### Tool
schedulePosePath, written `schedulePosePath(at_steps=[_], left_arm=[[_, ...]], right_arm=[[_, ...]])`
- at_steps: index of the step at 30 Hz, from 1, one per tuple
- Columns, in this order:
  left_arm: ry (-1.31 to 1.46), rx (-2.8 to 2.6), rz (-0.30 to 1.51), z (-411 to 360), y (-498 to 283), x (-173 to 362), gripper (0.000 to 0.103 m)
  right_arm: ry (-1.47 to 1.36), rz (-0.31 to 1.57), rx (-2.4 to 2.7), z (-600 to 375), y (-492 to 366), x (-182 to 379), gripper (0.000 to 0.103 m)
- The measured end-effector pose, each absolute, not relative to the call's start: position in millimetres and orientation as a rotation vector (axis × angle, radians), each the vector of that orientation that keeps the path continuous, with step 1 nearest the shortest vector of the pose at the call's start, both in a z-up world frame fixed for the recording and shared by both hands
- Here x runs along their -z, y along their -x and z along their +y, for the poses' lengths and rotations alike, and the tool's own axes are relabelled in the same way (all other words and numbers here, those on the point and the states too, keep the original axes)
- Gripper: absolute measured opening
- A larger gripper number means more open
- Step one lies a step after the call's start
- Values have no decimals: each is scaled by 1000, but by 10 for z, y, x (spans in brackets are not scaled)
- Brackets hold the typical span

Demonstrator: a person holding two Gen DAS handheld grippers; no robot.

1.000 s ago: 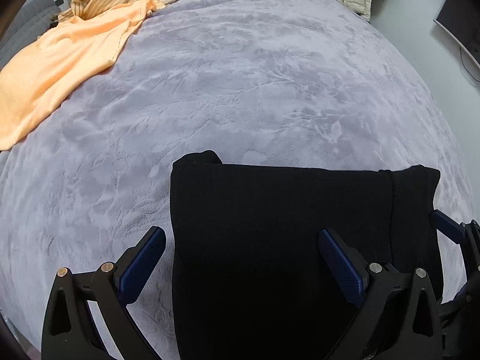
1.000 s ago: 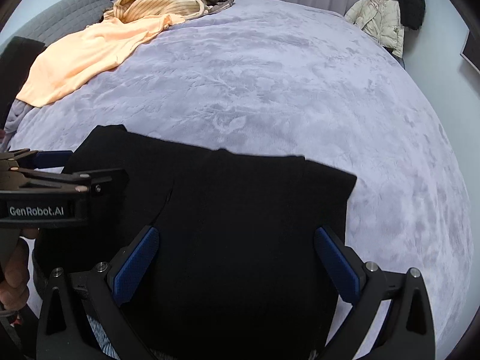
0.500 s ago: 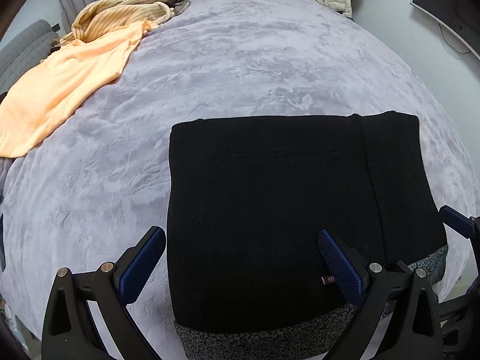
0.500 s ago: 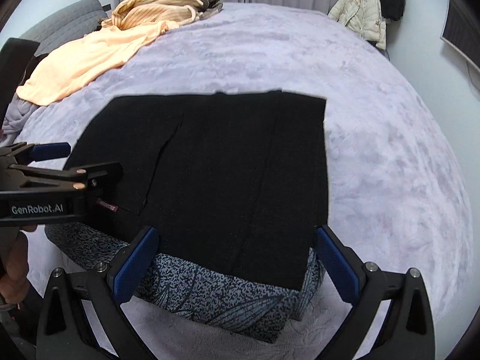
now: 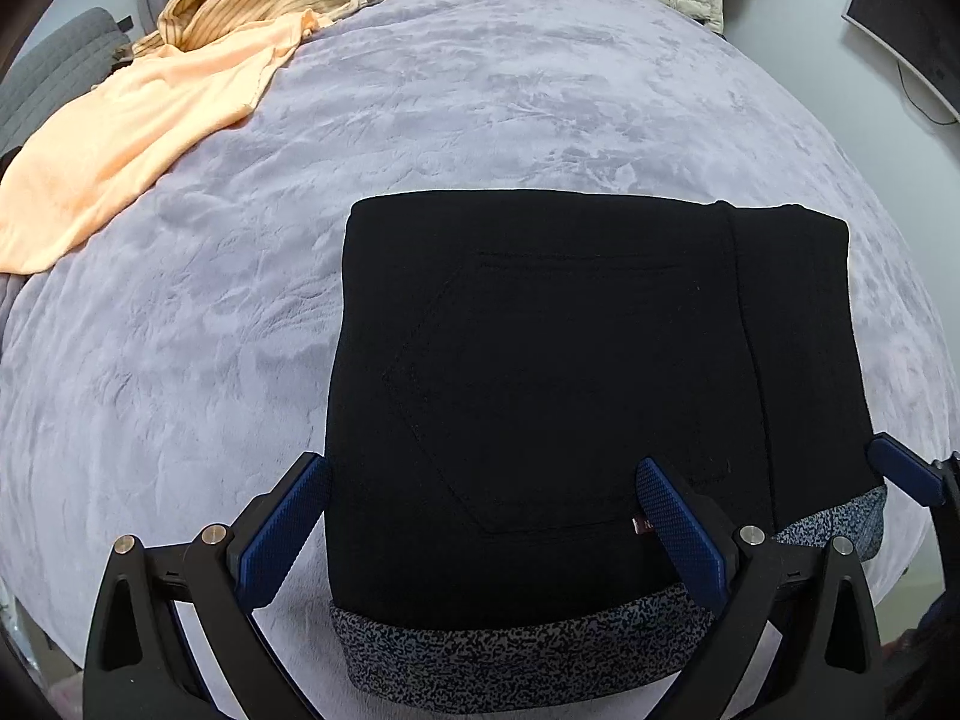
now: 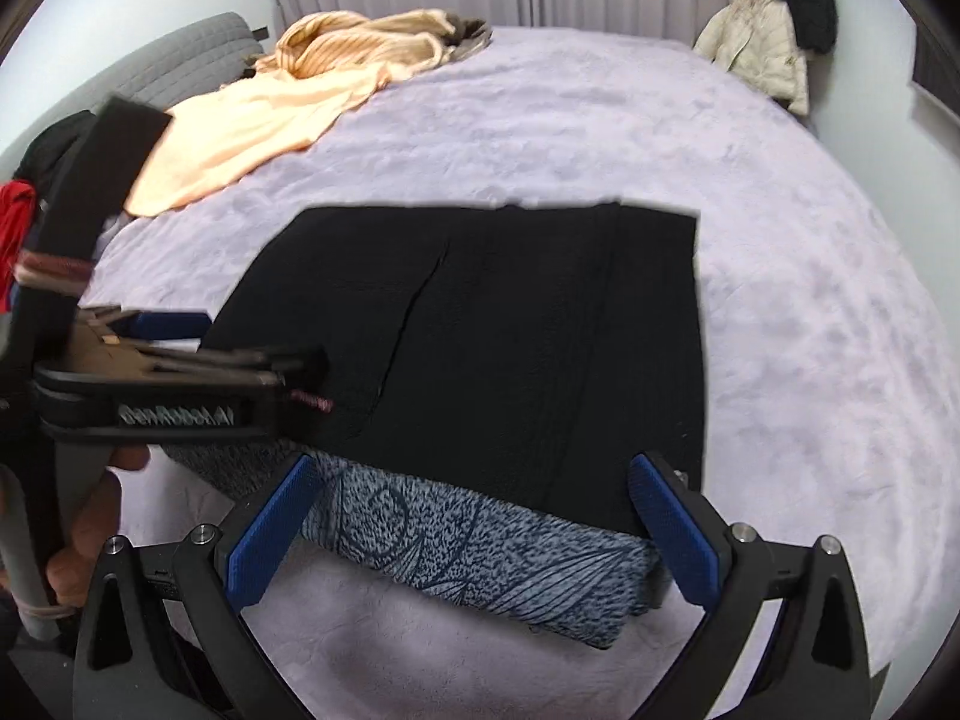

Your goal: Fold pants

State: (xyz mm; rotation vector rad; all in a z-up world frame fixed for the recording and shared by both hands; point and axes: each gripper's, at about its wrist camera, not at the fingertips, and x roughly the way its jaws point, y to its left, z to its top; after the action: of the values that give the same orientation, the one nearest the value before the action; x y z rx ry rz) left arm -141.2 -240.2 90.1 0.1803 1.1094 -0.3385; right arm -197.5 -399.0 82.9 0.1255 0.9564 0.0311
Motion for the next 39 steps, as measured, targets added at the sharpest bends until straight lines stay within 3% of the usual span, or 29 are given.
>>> schedulePosePath(at_steps=[15,39], left_arm=[[-190,342,1047,-2442,1681,-1222,102],[-177,237,1043,-2323,1753,-1169,102]], right_arm=[[62,922,166,-3826,2140,-1168,103],[23,997,182,-3733,2062,-1054,103]])
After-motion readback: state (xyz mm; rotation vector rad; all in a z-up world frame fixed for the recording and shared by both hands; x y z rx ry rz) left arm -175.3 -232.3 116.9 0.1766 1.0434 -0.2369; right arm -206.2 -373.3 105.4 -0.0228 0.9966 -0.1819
